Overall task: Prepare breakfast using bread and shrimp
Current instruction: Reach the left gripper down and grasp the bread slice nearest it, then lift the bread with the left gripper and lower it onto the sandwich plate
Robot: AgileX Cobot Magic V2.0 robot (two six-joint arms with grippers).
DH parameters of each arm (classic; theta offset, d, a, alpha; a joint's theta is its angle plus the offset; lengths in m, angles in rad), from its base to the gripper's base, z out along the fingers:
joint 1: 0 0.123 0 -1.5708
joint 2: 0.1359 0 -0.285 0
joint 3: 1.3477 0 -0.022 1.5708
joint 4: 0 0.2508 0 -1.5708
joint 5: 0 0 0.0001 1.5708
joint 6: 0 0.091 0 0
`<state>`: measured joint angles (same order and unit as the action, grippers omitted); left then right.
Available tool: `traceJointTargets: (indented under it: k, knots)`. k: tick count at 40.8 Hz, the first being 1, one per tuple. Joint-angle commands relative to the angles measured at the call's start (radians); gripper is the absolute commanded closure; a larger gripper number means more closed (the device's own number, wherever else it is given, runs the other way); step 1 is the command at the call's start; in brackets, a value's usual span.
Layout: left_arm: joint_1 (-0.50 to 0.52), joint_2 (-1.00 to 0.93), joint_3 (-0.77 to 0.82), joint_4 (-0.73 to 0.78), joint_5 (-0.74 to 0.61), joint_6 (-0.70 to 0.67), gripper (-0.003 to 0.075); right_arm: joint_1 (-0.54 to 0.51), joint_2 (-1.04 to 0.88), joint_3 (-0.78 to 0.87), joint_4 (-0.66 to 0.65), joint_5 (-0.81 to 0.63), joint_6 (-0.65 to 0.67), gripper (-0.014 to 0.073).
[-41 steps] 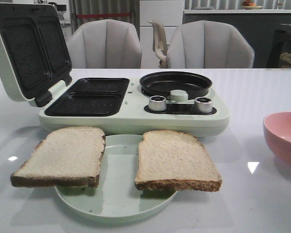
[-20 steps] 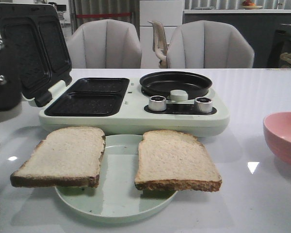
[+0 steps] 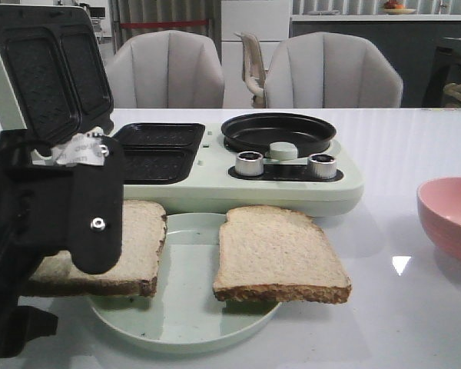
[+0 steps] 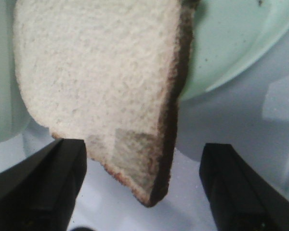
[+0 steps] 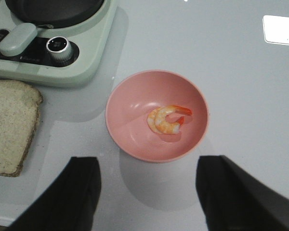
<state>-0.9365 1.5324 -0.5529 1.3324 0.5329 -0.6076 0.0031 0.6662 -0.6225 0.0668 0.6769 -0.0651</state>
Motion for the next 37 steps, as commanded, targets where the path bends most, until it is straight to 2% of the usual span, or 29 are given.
traceJointTargets:
  k: [1, 5, 17, 33, 37]
  knots:
    - [-0.005, 0.004, -0.025, 0.090, 0.030, -0.088, 0.0214, -0.002, 0.008, -0.034, 0.000, -0.063, -0.002, 0.0057]
    - [-0.005, 0.023, -0.025, 0.135, 0.055, -0.159, 0.0288, -0.002, 0.008, -0.034, 0.000, -0.063, -0.002, 0.0057]
    - [-0.005, 0.029, -0.025, 0.135, 0.062, -0.163, 0.0472, -0.002, 0.008, -0.034, 0.000, -0.063, -0.002, 0.0057]
    - [-0.006, 0.027, -0.025, 0.117, 0.073, -0.163, 0.0622, -0.002, 0.008, -0.034, 0.000, -0.063, -0.002, 0.0057]
    - [-0.006, 0.013, -0.025, 0.096, 0.101, -0.163, 0.0620, -0.002, 0.008, -0.034, 0.000, -0.063, -0.002, 0.0057]
